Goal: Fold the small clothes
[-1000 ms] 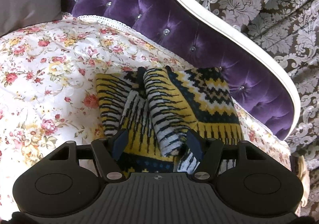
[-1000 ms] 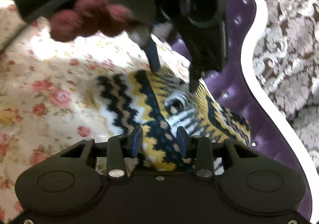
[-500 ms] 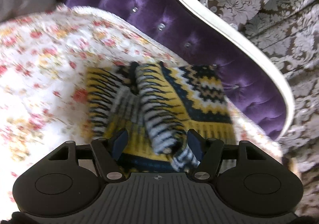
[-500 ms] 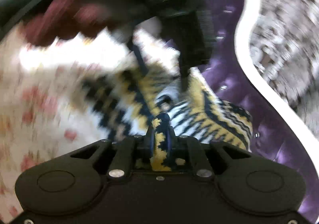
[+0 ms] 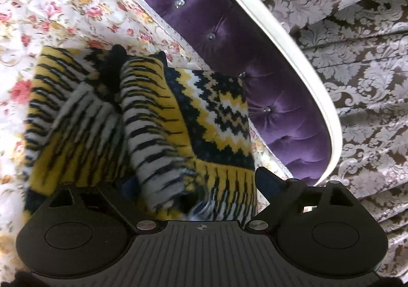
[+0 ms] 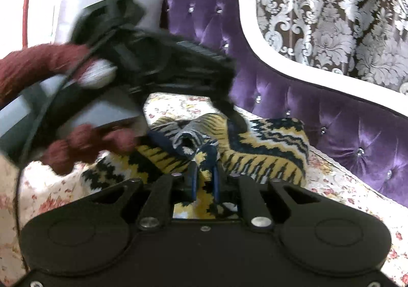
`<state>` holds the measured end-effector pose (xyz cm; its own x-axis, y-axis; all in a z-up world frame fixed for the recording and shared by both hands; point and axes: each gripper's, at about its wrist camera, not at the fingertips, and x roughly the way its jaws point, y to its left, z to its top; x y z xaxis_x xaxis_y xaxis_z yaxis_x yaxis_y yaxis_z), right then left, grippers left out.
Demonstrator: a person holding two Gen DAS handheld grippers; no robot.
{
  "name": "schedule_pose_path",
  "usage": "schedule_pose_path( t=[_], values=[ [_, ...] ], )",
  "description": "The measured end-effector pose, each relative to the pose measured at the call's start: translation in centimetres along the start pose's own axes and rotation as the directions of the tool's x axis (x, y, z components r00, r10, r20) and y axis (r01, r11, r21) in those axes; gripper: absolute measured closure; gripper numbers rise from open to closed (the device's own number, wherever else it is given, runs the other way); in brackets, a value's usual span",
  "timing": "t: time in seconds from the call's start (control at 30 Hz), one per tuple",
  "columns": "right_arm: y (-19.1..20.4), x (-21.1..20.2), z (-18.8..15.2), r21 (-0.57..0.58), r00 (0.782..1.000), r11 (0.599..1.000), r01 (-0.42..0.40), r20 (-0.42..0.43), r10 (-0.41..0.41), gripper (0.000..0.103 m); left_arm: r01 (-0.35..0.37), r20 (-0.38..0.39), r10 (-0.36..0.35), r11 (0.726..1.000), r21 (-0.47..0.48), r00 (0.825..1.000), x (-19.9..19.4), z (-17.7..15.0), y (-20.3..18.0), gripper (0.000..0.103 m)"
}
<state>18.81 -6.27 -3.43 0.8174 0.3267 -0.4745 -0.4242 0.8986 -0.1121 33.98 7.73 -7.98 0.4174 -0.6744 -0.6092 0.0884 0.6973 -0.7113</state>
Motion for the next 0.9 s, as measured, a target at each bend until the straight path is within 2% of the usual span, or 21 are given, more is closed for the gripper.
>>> schedule_pose_path(
  t=[0.1,0.17,0.23,0.27,0.3,0.37,0.47,0.57,0.7,0.8,0.9],
  values=[
    [0.7,0.1,-0.4,-0.031,1.0,0.999,-0.016,-0.005,0.016,0.084,-0.031,-0.007,0.031,0.999,0.044,0.999,1.3,0.0,-0.6,0.013],
    [0.9,0.2,-0.6,-0.047,1.0,0.999,-0.02,-0.005,0.02,0.084,-0.067,0.001,0.067,0.994,0.083,0.998,1.9,-0.3,-0.9,0.024],
    [1.0,0.3,-0.6,-0.049,1.0,0.998,-0.027,-0.01,0.026,0.084,-0.113,0.004,0.113,0.988,0.107,0.994,2.5,-0.5,-1.1,0.06],
    [1.0,0.3,-0.7,-0.055,1.0,0.998,-0.023,-0.011,0.023,0.084,-0.122,0.008,0.122,0.987,0.108,0.993,2.7,-0.6,-1.0,0.067],
    [1.0,0.3,-0.7,-0.06,1.0,0.998,-0.015,-0.01,0.015,0.084,-0.108,0.012,0.107,0.989,0.105,0.994,2.7,-0.6,-0.8,0.08],
    [0.7,0.3,-0.8,-0.048,1.0,0.999,-0.006,-0.013,0.005,0.084,-0.082,0.028,0.08,0.991,0.103,0.996,2.5,-0.7,-0.4,0.082],
    [0.8,-0.1,-0.8,-0.03,1.0,0.999,0.015,-0.008,-0.016,0.084,-0.106,0.051,0.099,0.977,0.185,0.994,1.5,-0.7,-1.3,0.084],
    [1.3,-1.1,0.1,-0.016,0.999,0.999,0.028,0.041,-0.027,0.084,-0.081,0.082,0.061,0.96,0.269,0.995,-1.3,0.1,-2.6,0.085],
    [2.8,-1.6,2.2,-0.001,0.994,1.0,-0.014,0.107,0.014,0.084,-0.1,0.129,0.061,0.938,0.331,0.99,-5.6,2.1,-2.4,0.085],
    [4.1,-0.2,3.1,-0.014,0.992,0.998,-0.059,0.112,0.06,0.084,-0.149,0.125,0.113,0.929,0.34,0.986,-6.8,3.1,-0.2,0.084],
    [5.6,2.5,3.0,-0.038,0.993,0.994,-0.104,0.049,0.106,0.084,-0.196,0.06,0.187,0.937,0.289,0.981,-5.3,3.3,3.7,0.082]
  ],
)
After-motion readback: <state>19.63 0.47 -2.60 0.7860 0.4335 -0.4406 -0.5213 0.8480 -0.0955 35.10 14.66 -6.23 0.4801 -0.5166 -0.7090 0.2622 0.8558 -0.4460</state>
